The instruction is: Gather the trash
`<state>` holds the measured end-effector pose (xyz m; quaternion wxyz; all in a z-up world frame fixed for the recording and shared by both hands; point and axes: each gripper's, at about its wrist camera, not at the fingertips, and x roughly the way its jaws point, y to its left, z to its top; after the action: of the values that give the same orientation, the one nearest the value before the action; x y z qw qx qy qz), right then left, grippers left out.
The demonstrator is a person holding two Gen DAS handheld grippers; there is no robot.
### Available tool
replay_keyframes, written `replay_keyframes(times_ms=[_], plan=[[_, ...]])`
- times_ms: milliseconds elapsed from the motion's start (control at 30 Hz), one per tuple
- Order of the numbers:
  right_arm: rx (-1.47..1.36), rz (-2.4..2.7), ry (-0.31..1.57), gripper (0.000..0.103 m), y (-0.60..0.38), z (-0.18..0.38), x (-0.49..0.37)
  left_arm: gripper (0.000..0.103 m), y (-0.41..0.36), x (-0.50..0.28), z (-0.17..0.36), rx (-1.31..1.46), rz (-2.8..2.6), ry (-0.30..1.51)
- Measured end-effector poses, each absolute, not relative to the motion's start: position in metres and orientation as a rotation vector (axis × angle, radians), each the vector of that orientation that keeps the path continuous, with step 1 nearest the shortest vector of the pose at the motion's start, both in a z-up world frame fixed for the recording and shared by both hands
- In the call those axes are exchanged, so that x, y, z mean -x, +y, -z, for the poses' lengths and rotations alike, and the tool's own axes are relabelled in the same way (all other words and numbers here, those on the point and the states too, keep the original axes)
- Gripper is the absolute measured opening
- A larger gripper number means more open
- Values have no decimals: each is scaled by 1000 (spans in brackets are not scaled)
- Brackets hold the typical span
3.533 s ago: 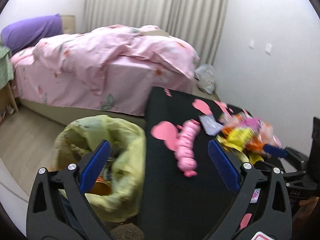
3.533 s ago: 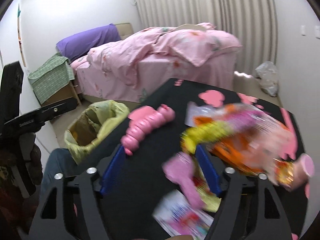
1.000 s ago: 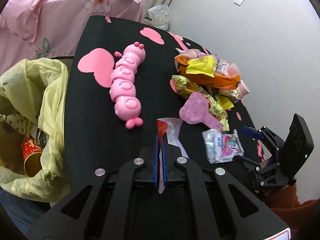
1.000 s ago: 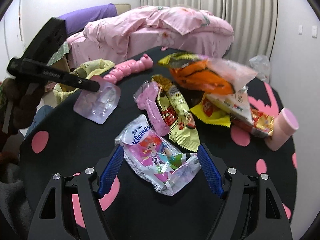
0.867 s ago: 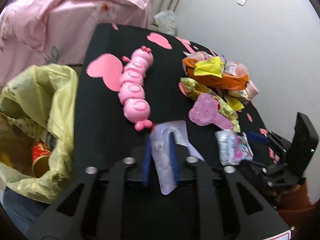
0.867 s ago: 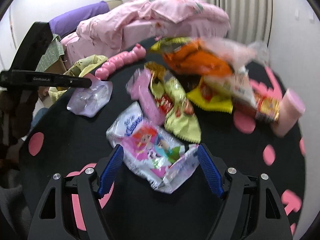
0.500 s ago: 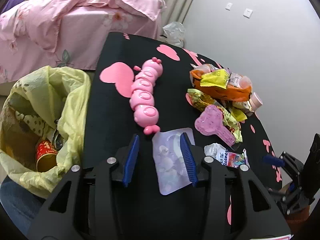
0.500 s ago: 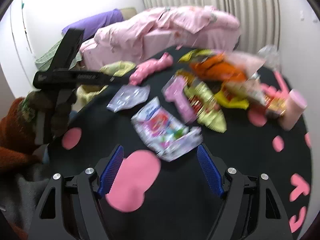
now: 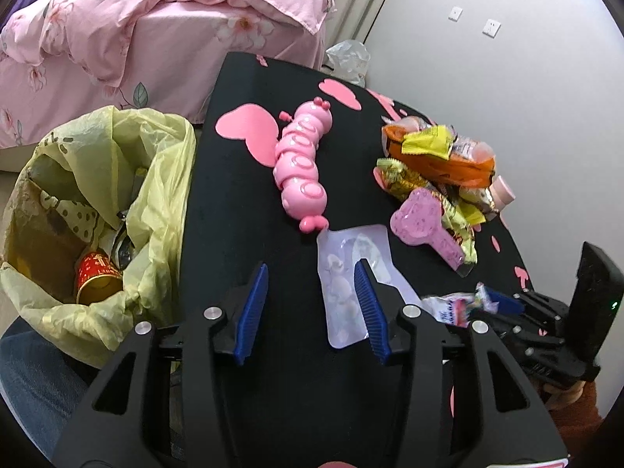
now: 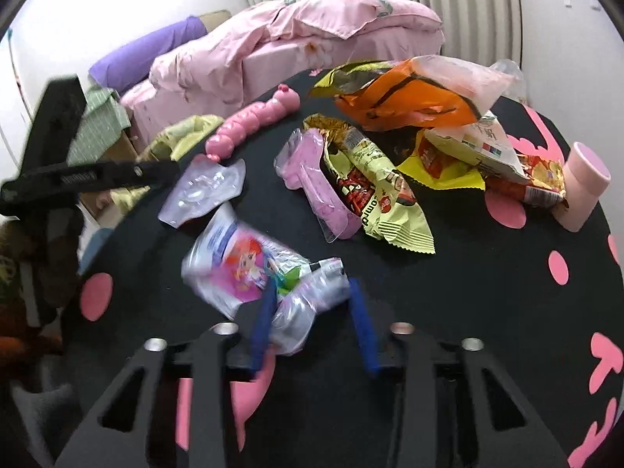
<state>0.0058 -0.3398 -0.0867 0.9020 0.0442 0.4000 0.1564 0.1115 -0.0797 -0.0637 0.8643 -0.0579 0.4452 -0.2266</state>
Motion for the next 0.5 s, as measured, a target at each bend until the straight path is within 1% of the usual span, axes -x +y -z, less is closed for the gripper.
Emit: replay_keyframes(times_ms=[67, 133, 433, 467, 500], plan=[[-96, -311, 812, 26, -345, 84, -1, 44, -82, -110, 64, 113, 482, 935], [-113, -295, 793, 19, -352, 80, 5, 44, -84, -110, 66, 110, 492, 943], [-167, -203, 735, 19, -382, 68, 16, 44, -95, -126, 70, 135, 513, 979], [-169, -206, 736, 19, -382, 68, 16, 43, -97, -129, 70, 125, 510, 975], [-166, -208, 735, 19, -381, 69, 16, 40, -102, -133, 71, 105, 507, 974]])
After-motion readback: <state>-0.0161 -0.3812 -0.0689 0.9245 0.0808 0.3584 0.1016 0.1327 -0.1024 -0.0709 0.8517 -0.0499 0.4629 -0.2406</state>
